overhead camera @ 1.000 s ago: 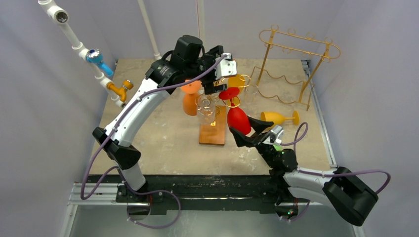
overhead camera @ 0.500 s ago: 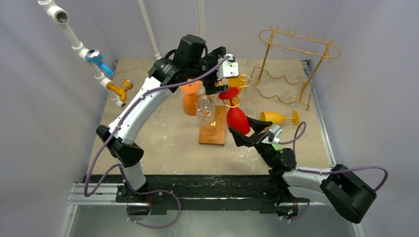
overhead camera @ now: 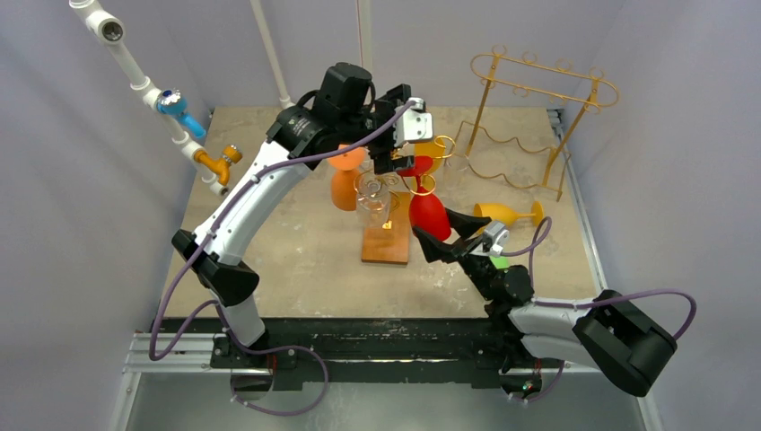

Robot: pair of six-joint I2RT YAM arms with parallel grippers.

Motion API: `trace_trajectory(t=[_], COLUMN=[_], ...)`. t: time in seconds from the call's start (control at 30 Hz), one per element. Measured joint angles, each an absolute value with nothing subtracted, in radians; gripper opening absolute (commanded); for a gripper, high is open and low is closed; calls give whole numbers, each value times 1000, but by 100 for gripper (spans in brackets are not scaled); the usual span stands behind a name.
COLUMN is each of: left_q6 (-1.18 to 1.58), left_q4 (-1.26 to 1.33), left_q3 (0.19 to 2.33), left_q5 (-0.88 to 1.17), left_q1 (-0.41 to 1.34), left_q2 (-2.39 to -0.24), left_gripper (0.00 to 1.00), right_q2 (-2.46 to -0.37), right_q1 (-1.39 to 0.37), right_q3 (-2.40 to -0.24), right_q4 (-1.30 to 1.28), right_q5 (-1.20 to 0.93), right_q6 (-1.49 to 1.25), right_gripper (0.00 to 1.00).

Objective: Place the wine glass upside down on the wine glass rack
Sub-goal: Turn the wine glass upside down at the wine rack.

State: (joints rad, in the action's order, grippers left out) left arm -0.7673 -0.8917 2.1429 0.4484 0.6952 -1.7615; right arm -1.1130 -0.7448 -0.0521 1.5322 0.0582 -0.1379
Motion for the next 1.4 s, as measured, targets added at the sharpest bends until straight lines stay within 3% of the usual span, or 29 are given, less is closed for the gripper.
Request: trace_trajectory(t=[0.23,0.73,1.4], left_q6=[-742,-722,-805], left_q4=[-862,-909,-967], left_q3=[2143,2143,2163], left_q5=[451,504,497], left_q1=[696,703,733], left_q2=[-1754,-1747,-1731], left_gripper=[93,91,89], right_q2=[-1114,-1176,-1050], right_q1=[-740,-739,-725], right_q3=[-61,-90,-96], right_q4=[1525,1517,1387], right_q5=[52,37,34], right_q6=[-138,-156,-123], right_gripper=[70,76,90])
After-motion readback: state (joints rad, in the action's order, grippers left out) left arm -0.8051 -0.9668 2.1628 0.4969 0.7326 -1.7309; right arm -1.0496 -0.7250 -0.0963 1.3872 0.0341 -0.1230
